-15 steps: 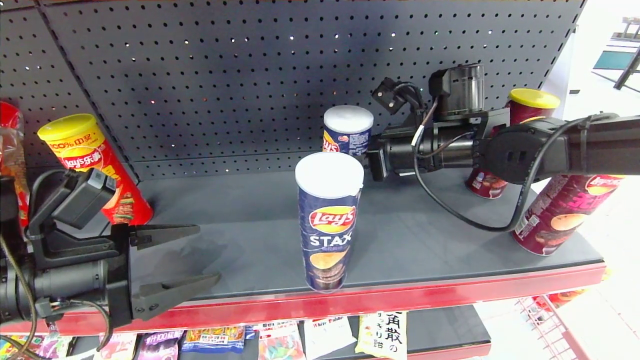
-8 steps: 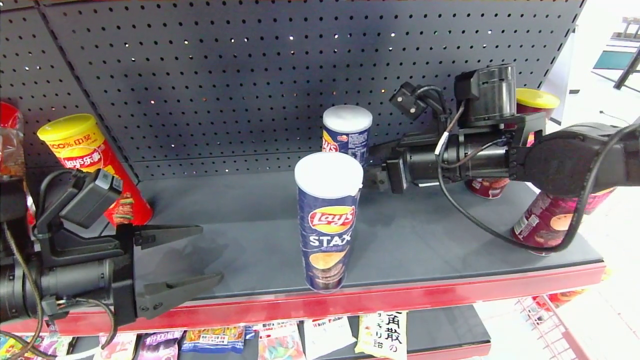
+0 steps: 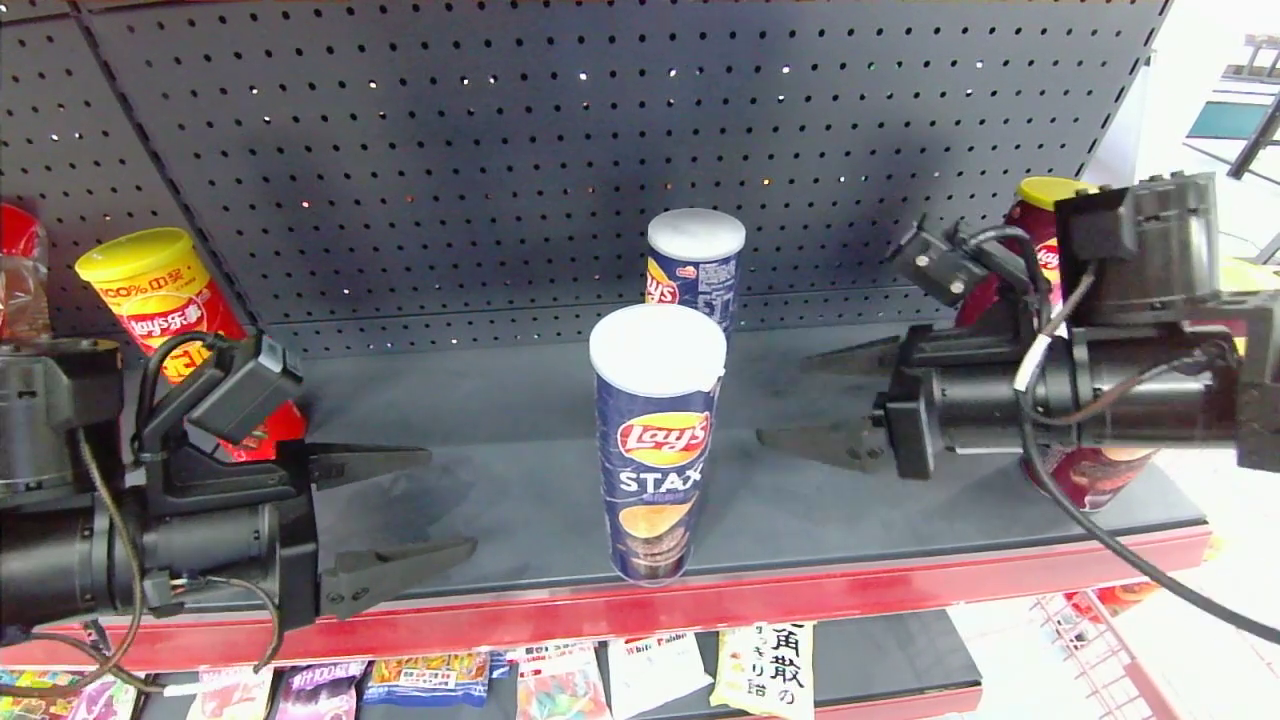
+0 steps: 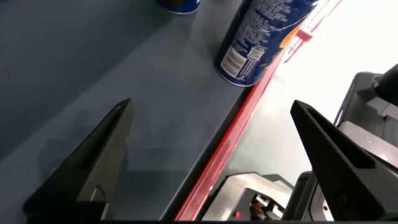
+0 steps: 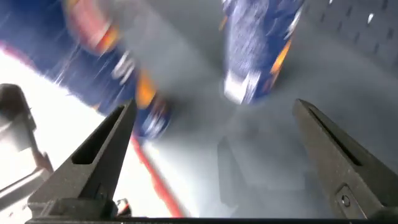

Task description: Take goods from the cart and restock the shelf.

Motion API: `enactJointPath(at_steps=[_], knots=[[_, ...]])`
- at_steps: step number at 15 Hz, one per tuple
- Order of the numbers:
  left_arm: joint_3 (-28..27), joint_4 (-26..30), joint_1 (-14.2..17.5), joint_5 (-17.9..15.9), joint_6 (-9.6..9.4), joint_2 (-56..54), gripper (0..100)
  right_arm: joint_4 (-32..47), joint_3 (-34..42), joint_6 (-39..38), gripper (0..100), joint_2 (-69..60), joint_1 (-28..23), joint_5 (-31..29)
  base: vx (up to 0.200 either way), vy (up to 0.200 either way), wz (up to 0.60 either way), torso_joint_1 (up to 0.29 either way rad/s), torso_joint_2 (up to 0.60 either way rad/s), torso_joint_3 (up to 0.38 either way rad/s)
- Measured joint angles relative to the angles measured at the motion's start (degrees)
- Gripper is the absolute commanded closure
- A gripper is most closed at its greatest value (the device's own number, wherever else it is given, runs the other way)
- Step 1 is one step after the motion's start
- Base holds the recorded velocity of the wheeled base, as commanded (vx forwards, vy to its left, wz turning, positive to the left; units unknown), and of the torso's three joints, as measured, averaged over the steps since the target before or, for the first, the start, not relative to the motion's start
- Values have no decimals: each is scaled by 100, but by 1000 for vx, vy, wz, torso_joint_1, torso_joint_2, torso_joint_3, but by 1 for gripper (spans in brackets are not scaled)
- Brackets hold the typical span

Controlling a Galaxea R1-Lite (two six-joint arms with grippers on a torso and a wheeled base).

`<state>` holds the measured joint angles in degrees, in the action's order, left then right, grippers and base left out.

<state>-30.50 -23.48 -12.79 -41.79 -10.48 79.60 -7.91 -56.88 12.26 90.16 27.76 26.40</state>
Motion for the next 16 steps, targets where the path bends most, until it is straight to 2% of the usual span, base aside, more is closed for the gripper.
enactJointPath(at_steps=[5, 7, 11, 16], knots=[[-263, -228, -551, 602, -174, 680, 0, 9, 1742, -15, 0, -1641, -43, -30, 0, 0, 0, 0, 0, 0], [-358, -400, -650, 686, -174, 964, 0, 26, 2219, -28, 0, -2277, -260, -95, 0, 0, 0, 0, 0, 0], [-585, -460, -868, 708, -174, 1386, 0, 4, 2497, -263, 0, -2972, -990, -132, 0, 0, 0, 0, 0, 0], [-823, -466, -984, 711, -183, 1698, 0, 6, 2499, -318, 0, -3149, -1189, -132, 0, 0, 0, 0, 0, 0]])
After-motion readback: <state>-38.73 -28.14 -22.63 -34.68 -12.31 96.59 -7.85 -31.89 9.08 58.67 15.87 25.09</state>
